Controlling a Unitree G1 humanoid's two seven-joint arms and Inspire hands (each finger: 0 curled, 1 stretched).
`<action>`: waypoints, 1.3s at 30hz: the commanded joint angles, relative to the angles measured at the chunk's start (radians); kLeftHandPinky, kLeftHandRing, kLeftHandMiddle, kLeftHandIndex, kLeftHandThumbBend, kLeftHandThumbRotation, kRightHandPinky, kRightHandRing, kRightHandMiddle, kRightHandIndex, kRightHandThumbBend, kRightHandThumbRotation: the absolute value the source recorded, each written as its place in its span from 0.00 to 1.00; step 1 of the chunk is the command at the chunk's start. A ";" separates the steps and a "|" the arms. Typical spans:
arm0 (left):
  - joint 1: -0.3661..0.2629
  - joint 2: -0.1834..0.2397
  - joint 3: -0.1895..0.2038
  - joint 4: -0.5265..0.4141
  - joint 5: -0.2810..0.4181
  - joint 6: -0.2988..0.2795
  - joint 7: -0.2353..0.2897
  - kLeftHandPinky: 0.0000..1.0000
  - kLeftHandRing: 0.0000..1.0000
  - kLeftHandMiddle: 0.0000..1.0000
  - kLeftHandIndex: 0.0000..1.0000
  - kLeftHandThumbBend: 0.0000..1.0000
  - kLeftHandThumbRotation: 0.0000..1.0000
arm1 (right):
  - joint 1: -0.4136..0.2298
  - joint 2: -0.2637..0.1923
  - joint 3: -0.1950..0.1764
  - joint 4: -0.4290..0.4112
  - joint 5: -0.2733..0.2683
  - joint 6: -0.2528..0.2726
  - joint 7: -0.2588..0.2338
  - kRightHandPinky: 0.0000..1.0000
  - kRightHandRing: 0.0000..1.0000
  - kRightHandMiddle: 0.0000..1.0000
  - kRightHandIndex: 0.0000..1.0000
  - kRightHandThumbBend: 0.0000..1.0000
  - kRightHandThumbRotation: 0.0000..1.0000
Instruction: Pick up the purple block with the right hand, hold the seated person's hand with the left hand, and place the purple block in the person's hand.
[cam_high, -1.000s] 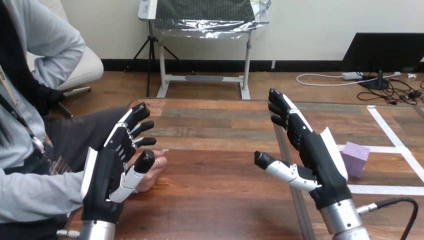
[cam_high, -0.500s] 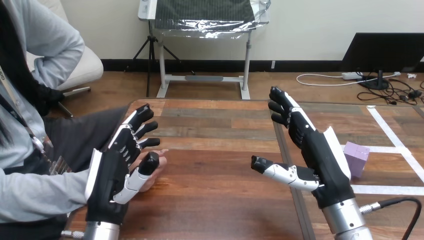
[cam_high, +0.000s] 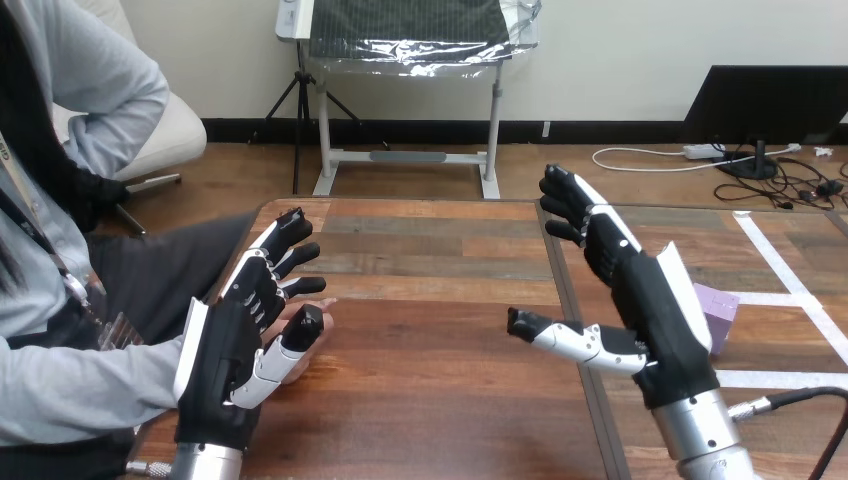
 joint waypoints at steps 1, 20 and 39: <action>-0.036 0.002 0.004 -0.038 -0.010 -0.013 -0.003 0.70 0.83 0.87 0.87 1.00 0.75 | -0.050 -0.029 -0.024 -0.058 -0.008 0.013 -0.013 0.84 0.89 0.90 0.91 1.00 0.44; -0.028 -0.002 0.005 -0.042 -0.021 -0.010 -0.021 0.71 0.84 0.88 0.87 1.00 0.74 | -0.094 -0.082 -0.065 -0.071 -0.033 0.064 -0.044 0.86 0.90 0.91 0.91 1.00 0.44; -0.024 -0.001 0.004 -0.038 -0.002 -0.019 -0.003 0.72 0.84 0.88 0.88 1.00 0.76 | -0.206 -0.188 -0.109 -0.001 -0.069 0.165 -0.094 0.86 0.90 0.92 0.92 1.00 0.42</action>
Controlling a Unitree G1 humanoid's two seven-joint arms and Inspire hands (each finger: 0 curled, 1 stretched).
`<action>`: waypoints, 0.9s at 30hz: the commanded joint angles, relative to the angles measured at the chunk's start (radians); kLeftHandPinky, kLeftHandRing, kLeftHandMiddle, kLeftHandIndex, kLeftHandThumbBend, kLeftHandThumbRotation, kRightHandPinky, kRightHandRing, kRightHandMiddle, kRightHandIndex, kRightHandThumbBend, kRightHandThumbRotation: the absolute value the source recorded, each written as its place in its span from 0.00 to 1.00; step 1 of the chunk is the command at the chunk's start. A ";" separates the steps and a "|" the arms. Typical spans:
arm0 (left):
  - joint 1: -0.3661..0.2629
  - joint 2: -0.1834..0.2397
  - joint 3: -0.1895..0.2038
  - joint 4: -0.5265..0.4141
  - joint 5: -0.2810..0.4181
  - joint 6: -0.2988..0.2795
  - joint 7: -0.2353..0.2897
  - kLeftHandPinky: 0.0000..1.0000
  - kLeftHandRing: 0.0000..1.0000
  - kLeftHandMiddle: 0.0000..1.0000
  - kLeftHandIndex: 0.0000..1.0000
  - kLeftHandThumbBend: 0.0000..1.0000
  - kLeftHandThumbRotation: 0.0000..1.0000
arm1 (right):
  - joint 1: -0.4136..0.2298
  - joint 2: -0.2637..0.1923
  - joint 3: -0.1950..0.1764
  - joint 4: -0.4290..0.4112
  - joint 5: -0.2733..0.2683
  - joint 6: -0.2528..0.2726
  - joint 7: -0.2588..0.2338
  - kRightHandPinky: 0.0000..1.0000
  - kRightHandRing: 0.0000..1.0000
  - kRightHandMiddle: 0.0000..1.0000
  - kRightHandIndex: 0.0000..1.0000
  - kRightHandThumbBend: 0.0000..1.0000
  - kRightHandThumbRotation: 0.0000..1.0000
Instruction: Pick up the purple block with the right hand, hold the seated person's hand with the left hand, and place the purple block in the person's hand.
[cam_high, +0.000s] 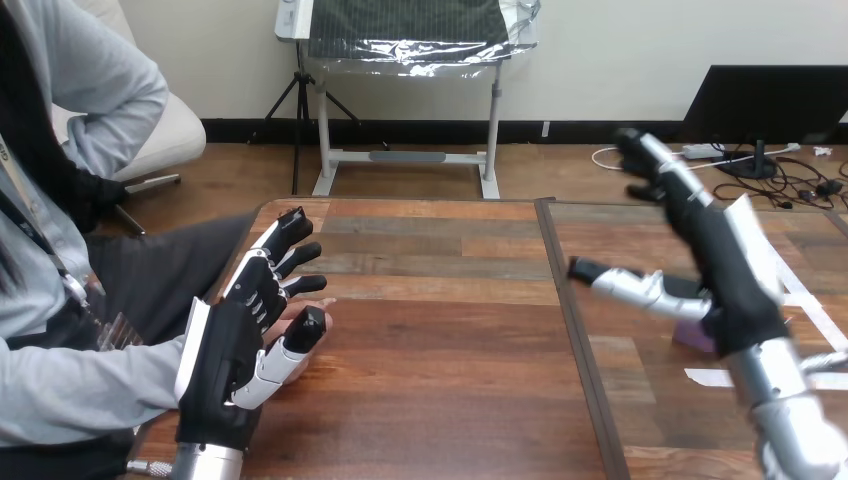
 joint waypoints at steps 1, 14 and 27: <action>-0.025 -0.001 0.004 -0.036 0.003 -0.020 0.013 0.72 0.84 0.88 0.88 1.00 0.76 | -0.143 -0.053 -0.030 0.039 -0.005 0.009 -0.023 0.86 0.90 0.92 0.92 1.00 0.42; -0.023 0.004 0.002 -0.029 0.044 -0.039 0.056 0.73 0.84 0.88 0.88 1.00 0.79 | -0.263 -0.137 -0.021 0.200 -0.043 0.031 -0.064 0.87 0.91 0.91 0.91 1.00 0.44; -0.020 -0.001 0.002 -0.025 0.074 -0.038 0.113 0.72 0.83 0.87 0.88 1.00 0.82 | -0.381 -0.203 0.003 0.336 -0.112 0.096 -0.112 0.86 0.90 0.88 0.91 1.00 0.50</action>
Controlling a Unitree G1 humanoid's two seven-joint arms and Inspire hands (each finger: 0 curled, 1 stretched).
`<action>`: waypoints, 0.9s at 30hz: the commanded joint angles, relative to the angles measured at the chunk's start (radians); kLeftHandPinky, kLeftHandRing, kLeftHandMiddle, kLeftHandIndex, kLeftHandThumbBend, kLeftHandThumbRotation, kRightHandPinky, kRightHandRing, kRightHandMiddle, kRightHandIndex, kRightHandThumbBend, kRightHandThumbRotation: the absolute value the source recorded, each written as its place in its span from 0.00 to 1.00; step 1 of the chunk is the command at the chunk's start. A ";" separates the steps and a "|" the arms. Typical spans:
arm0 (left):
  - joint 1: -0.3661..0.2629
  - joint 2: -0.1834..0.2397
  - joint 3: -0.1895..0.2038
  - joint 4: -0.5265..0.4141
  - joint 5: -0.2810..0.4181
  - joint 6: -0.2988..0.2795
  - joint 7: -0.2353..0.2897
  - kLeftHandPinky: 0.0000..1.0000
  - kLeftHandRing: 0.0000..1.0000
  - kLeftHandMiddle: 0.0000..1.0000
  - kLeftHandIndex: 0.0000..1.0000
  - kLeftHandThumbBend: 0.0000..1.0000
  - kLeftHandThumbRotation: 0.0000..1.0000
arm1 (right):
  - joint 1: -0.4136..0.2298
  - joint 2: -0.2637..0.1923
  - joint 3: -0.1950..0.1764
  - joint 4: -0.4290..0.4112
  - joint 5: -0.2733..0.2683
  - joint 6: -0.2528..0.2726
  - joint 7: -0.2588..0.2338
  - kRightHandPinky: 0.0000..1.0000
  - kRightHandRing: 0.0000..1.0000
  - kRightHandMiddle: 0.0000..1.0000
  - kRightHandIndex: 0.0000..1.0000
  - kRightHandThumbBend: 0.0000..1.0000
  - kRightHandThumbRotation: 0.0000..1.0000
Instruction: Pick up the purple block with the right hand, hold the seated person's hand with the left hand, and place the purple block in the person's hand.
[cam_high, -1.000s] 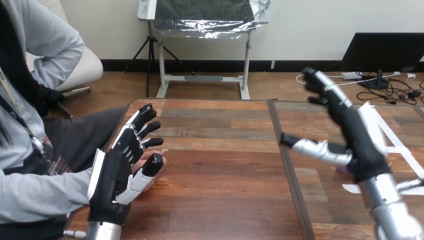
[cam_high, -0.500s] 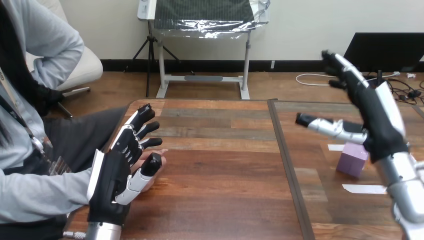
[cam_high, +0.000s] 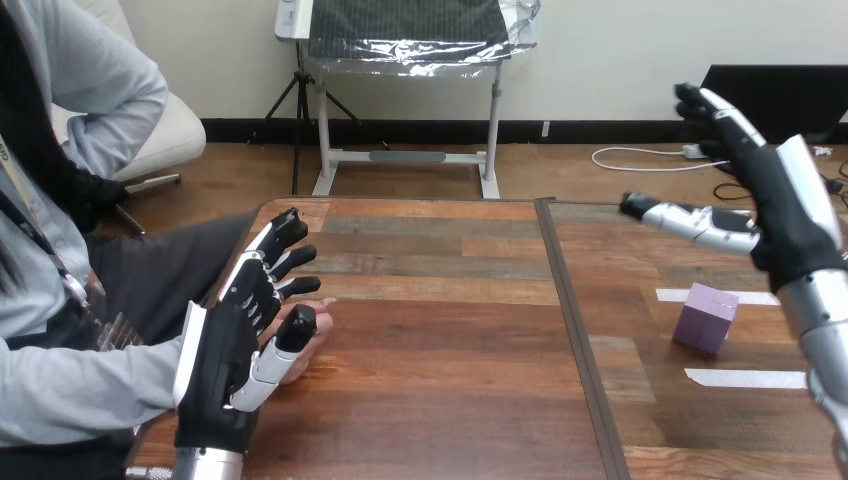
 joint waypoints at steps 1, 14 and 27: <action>-0.029 0.000 0.002 -0.025 0.009 -0.025 0.021 0.72 0.83 0.88 0.88 1.00 0.82 | -0.137 -0.048 0.005 0.056 -0.018 0.030 -0.024 0.86 0.90 0.88 0.91 1.00 0.50; -0.025 0.004 -0.007 -0.028 0.032 -0.024 0.047 0.73 0.84 0.88 0.88 1.00 0.83 | -0.228 -0.098 0.056 0.147 -0.092 0.134 -0.027 0.83 0.89 0.86 0.89 1.00 0.48; -0.022 0.001 -0.011 -0.032 0.030 -0.027 0.055 0.73 0.83 0.88 0.88 1.00 0.84 | -0.308 -0.115 0.112 0.224 -0.144 0.269 0.000 0.83 0.92 0.89 0.89 1.00 0.50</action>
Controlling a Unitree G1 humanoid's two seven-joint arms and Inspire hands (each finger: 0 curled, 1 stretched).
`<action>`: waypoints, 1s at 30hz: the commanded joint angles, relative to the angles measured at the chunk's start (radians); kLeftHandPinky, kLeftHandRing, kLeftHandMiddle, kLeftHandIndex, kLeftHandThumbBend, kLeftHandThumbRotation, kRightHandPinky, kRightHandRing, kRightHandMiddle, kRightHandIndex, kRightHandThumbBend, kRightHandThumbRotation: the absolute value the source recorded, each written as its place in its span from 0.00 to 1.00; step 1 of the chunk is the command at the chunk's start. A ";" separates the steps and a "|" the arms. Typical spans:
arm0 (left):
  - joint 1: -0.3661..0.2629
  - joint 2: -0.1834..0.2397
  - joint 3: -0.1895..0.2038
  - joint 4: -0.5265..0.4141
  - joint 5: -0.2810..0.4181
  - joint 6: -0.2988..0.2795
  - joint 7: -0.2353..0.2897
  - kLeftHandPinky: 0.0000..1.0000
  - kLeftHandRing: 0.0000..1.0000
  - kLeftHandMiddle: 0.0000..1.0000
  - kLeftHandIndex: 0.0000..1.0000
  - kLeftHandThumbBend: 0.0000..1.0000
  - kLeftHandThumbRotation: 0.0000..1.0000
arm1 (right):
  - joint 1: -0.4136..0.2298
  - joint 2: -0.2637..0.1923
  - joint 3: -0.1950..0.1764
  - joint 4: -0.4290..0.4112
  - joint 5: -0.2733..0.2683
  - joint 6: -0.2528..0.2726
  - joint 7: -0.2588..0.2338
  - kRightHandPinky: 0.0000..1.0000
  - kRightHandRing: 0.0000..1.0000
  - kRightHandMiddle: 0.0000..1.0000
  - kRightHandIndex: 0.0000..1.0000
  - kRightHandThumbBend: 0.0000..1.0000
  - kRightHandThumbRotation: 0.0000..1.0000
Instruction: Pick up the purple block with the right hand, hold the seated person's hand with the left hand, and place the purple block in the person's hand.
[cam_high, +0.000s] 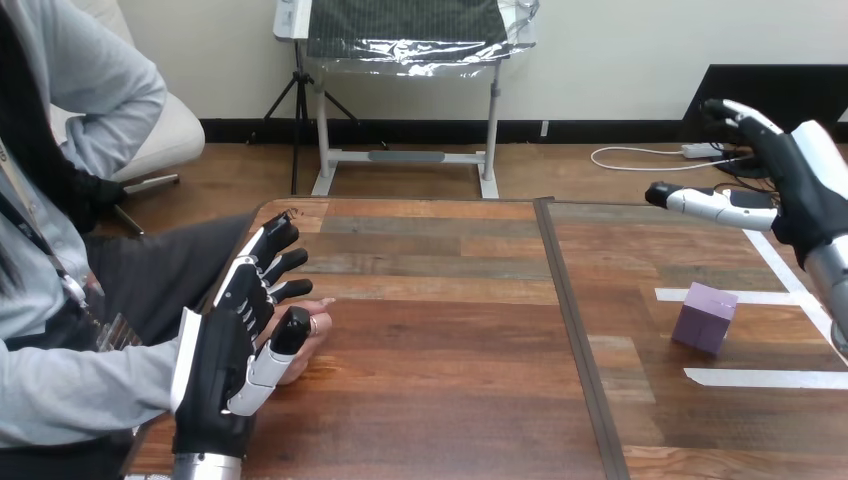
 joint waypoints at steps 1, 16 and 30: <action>-0.036 0.001 -0.009 -0.032 -0.004 -0.024 -0.006 0.73 0.83 0.88 0.88 1.00 0.84 | -0.117 -0.022 0.033 0.024 -0.021 0.060 0.018 0.83 0.92 0.89 0.89 1.00 0.50; -0.034 -0.005 -0.008 -0.035 -0.035 -0.021 -0.031 0.72 0.83 0.87 0.88 1.00 0.83 | -0.159 -0.025 0.101 0.074 -0.087 0.173 0.032 0.79 0.90 0.93 0.91 1.00 0.51; -0.031 -0.007 -0.007 -0.038 -0.034 -0.027 -0.029 0.72 0.83 0.88 0.88 1.00 0.83 | -0.174 -0.014 0.139 0.106 -0.112 0.275 0.065 0.80 0.91 0.94 0.92 1.00 0.55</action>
